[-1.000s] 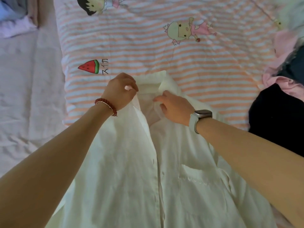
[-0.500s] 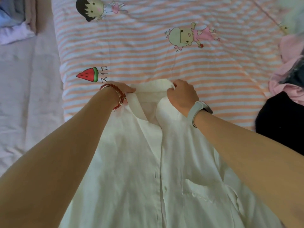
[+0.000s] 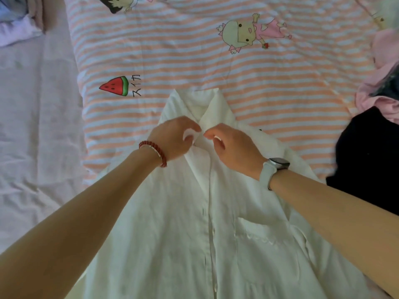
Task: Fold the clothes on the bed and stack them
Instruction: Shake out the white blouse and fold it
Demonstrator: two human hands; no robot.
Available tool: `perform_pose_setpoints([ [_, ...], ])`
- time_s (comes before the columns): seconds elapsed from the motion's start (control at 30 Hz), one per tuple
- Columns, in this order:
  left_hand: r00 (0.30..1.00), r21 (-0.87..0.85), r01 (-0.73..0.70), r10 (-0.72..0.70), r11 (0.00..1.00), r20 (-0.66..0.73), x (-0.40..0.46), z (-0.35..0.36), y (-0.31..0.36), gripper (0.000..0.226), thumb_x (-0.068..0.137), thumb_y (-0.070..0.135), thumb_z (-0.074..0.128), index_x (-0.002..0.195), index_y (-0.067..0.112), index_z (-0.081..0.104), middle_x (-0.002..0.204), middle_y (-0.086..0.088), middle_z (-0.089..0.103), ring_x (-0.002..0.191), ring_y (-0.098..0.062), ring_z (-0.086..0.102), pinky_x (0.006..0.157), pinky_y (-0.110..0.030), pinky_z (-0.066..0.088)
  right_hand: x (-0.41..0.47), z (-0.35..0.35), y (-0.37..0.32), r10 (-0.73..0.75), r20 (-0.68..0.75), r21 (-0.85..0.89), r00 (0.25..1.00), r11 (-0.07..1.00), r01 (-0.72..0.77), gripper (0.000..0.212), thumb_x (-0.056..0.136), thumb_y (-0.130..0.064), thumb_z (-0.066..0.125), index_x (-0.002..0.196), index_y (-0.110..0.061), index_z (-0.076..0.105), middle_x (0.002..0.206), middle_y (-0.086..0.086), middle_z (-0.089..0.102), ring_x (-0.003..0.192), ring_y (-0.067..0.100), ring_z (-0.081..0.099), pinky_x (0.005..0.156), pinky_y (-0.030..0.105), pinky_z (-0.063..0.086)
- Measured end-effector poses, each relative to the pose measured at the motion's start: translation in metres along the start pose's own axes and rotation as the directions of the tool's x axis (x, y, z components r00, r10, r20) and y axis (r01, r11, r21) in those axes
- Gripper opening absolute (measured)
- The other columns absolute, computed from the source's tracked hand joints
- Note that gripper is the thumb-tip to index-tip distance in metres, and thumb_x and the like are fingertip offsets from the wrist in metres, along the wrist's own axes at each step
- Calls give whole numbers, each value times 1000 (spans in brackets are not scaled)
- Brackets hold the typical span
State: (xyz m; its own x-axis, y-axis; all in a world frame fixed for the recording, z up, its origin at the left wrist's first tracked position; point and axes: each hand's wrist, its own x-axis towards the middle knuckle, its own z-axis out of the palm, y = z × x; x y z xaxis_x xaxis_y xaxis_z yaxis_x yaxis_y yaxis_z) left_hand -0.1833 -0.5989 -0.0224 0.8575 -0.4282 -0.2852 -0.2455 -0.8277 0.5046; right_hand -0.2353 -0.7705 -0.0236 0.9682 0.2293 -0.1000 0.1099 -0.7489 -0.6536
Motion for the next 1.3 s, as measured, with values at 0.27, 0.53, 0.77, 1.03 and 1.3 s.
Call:
perform_pose_setpoints([
  [0.27, 999, 24, 40, -41, 999, 26, -32, 13, -11, 3, 85, 23, 60, 86, 25, 62, 96, 8, 53, 71, -11, 48, 69, -26, 37, -5, 16, 5, 58, 264, -59, 963, 997, -44, 35, 94, -12, 42, 124, -24, 57, 122, -2, 52, 91, 19, 56, 77, 30, 43],
  [0.53, 977, -228, 78, -119, 971, -174, -51, -5, -11, 10, 81, 15, 67, 78, 18, 58, 97, 5, 53, 63, -2, 50, 61, -9, 34, -3, 26, -13, 52, 419, -297, 906, 951, 83, 21, 93, -27, 47, 109, -20, 57, 106, 2, 54, 84, 23, 52, 66, 30, 32],
  [0.77, 911, -357, 120, -246, 927, -332, -47, -2, 3, 9, 82, 18, 65, 80, 22, 58, 78, 14, 42, 60, -9, 53, 67, -30, 51, 4, 23, -25, 387, 241, 452, 890, 767, -455, 7, 93, -13, 51, 93, -8, 57, 63, 1, 63, 52, 13, 60, 57, 27, 54],
  [1.03, 938, -515, 174, -301, 840, -174, -61, 29, 23, 33, 91, 6, 47, 122, 13, 54, 100, 0, 66, 90, -15, 63, 85, -17, 46, -28, 29, -24, 582, 2, 675, 813, 600, -430, 26, 93, -2, 36, 110, -11, 54, 98, 10, 65, 88, 24, 64, 81, 35, 54],
  [1.3, 917, -124, 49, -93, 991, -387, -178, 90, 39, 21, 82, -6, 56, 98, 0, 68, 89, -16, 62, 80, -34, 61, 60, -38, 52, -168, 64, -64, 538, -150, 579, 830, 728, -367, 19, 94, -7, 43, 98, -21, 56, 77, -8, 60, 67, 11, 61, 65, 30, 54],
])
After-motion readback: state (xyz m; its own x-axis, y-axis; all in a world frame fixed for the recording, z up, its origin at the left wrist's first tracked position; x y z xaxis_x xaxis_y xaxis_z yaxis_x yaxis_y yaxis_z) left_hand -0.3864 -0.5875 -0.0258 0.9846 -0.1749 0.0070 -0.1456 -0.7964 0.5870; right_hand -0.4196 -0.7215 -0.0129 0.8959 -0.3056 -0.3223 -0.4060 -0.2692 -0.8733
